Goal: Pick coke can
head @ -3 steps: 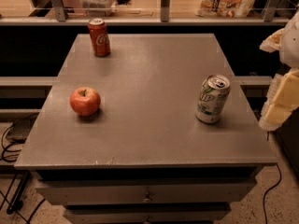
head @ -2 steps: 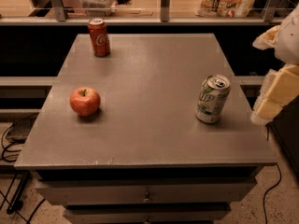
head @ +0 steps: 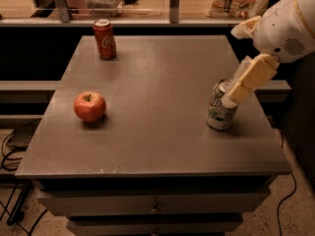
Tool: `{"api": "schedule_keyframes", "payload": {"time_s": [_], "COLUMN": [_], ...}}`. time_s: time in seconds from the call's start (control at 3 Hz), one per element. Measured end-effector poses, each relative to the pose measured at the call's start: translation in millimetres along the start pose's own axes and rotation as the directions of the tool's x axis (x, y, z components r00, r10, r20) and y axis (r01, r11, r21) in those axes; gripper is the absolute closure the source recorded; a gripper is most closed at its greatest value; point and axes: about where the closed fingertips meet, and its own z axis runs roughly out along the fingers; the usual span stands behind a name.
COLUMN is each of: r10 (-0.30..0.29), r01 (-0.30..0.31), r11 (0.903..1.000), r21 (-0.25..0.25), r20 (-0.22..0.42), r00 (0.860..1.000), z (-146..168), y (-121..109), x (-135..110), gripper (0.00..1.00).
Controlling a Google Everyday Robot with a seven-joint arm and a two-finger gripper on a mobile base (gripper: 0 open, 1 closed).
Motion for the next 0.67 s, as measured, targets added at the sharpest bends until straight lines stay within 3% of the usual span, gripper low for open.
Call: {"api": "schedule_keyframes", "payload": {"time_s": [0.67], "r10": [-0.03], "r01": [0.024], "r11": [0.9972], "r21": [0.07], "r20": [0.081], "r00": [0.996], "z": [60], "y": [-51], "x": [-61], "gripper": [0.0]}}
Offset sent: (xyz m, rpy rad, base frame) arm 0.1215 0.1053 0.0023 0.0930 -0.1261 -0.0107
